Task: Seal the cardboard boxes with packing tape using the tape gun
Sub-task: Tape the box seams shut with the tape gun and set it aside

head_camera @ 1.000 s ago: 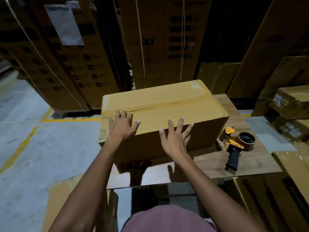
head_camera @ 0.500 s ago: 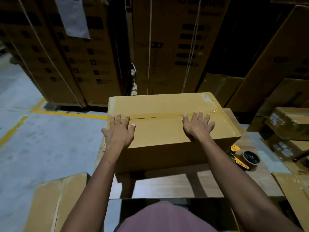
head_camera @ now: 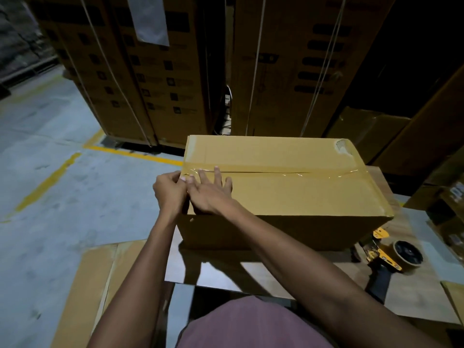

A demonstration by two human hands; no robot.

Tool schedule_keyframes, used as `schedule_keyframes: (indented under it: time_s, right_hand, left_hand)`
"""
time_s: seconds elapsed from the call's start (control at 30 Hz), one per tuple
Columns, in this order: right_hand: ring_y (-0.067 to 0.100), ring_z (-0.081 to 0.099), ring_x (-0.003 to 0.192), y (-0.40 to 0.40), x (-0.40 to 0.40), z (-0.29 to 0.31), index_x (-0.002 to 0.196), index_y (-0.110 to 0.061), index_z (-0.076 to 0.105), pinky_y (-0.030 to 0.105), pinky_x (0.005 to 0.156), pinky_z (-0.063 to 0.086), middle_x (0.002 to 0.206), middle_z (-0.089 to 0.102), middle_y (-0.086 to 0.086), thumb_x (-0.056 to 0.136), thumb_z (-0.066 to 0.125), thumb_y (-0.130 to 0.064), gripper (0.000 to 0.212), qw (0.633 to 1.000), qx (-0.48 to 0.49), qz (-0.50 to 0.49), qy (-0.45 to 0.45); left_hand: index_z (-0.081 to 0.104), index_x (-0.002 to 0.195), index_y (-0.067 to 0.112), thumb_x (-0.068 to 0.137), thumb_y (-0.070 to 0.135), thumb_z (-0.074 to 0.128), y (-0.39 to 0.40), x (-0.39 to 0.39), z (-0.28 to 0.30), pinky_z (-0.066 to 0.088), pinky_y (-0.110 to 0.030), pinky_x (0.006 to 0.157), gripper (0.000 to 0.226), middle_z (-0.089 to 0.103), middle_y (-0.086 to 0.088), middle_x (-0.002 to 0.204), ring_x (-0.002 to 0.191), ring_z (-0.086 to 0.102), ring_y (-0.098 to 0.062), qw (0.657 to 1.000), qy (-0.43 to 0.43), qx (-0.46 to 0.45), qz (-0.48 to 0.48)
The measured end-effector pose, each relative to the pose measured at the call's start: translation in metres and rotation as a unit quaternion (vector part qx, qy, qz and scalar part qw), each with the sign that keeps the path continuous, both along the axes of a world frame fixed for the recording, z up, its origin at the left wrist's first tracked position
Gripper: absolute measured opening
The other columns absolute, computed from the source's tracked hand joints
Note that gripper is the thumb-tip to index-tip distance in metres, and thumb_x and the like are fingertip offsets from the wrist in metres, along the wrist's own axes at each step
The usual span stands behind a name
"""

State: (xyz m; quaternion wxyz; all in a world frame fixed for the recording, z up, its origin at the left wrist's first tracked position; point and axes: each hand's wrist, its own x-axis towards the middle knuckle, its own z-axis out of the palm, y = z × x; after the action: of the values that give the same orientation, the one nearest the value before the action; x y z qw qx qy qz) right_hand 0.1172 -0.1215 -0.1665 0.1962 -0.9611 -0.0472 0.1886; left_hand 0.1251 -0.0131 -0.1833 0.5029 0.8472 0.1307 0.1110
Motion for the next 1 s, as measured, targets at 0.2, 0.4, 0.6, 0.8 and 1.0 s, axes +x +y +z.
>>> schedule_keyframes:
  time_s: [0.2, 0.4, 0.6, 0.8, 1.0]
  right_hand:
    - [0.021, -0.011, 0.16, 0.006, 0.0, 0.007, 0.166, -0.026, 0.017, 0.06, 0.122, -0.012, 0.173, 0.013, -0.003, 0.106, -0.005, -0.057, 0.07, 0.996, 0.087, 0.01, -0.006]
    - [0.021, 0.009, 0.159, 0.0, -0.02, -0.007, 0.165, -0.027, -0.003, 0.051, 0.122, 0.004, 0.165, 0.037, 0.006, 0.108, -0.001, -0.053, 0.063, 0.992, 0.111, 0.016, -0.062]
    - [0.023, 0.032, 0.149, -0.019, -0.025, -0.015, 0.165, -0.012, 0.003, 0.052, 0.116, 0.016, 0.149, 0.057, 0.006, 0.102, -0.003, -0.064, 0.082, 0.986, 0.14, -0.029, -0.083]
    - [0.025, 0.037, 0.149, -0.031, -0.095, -0.021, 0.158, -0.015, 0.037, 0.047, 0.116, 0.027, 0.149, 0.058, 0.004, 0.109, 0.022, -0.049, 0.062, 0.972, 0.011, -0.021, -0.233]
    - [0.023, 0.048, 0.141, -0.058, -0.12, -0.038, 0.145, -0.021, 0.056, 0.044, 0.108, 0.038, 0.137, 0.066, 0.007, 0.105, 0.031, -0.047, 0.054, 0.947, -0.006, -0.06, -0.315]
  left_hand:
    - [0.078, 0.115, 0.013, 0.099, 0.023, 0.062, 0.015, -0.007, -0.01, 0.045, -0.023, 0.056, 0.025, 0.077, -0.012, 0.084, 0.06, 0.064, -0.013, 0.998, 0.007, -0.063, -0.003]
    - [0.077, 0.116, 0.013, 0.097, 0.024, 0.064, 0.014, -0.027, -0.025, 0.053, -0.03, 0.062, 0.025, 0.077, -0.016, 0.089, 0.071, 0.07, -0.028, 0.996, -0.005, -0.085, 0.014]
    - [0.076, 0.119, 0.015, 0.1, 0.022, 0.058, 0.006, -0.039, -0.025, 0.058, -0.036, 0.073, 0.027, 0.078, -0.007, 0.102, 0.088, 0.072, -0.026, 0.999, -0.011, 0.028, 0.039]
    - [0.061, 0.117, 0.013, 0.101, 0.017, 0.047, 0.0, -0.04, -0.01, 0.042, -0.036, 0.063, 0.021, 0.069, -0.013, 0.096, 0.085, 0.065, -0.035, 0.954, 0.012, 0.297, -0.032]
    - [0.035, 0.151, 0.011, 0.105, 0.032, 0.05, -0.001, -0.002, 0.011, 0.05, -0.049, 0.091, 0.053, 0.049, -0.014, 0.146, 0.128, 0.05, -0.036, 0.937, 0.008, 0.327, -0.123]
